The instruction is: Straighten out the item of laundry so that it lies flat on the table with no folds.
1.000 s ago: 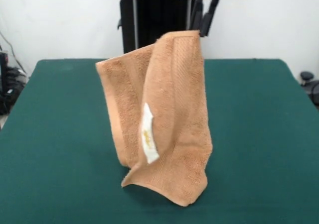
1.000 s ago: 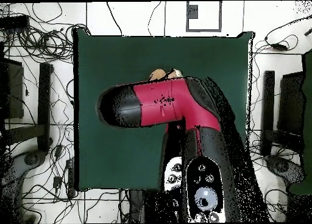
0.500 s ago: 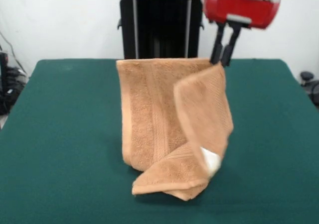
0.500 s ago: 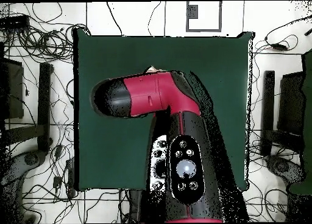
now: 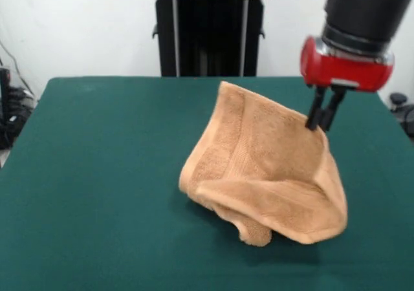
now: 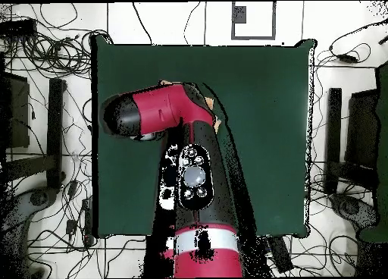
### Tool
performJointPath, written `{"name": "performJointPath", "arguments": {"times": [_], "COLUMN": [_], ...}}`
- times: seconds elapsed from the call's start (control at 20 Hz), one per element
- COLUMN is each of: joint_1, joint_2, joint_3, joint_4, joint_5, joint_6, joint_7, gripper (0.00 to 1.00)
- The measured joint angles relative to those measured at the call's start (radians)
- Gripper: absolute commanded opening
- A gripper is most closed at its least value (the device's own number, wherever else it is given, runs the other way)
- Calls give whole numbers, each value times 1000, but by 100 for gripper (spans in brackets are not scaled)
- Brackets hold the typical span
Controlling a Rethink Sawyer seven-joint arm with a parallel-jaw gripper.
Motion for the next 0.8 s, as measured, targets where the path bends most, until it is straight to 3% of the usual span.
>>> {"name": "performJointPath", "arguments": {"times": [0.8], "joint_1": [135], "joint_2": [213], "joint_3": [-102], "joint_4": [-198], "joint_5": [111], "joint_6": [0], "joint_7": [21], "gripper": [0]}}
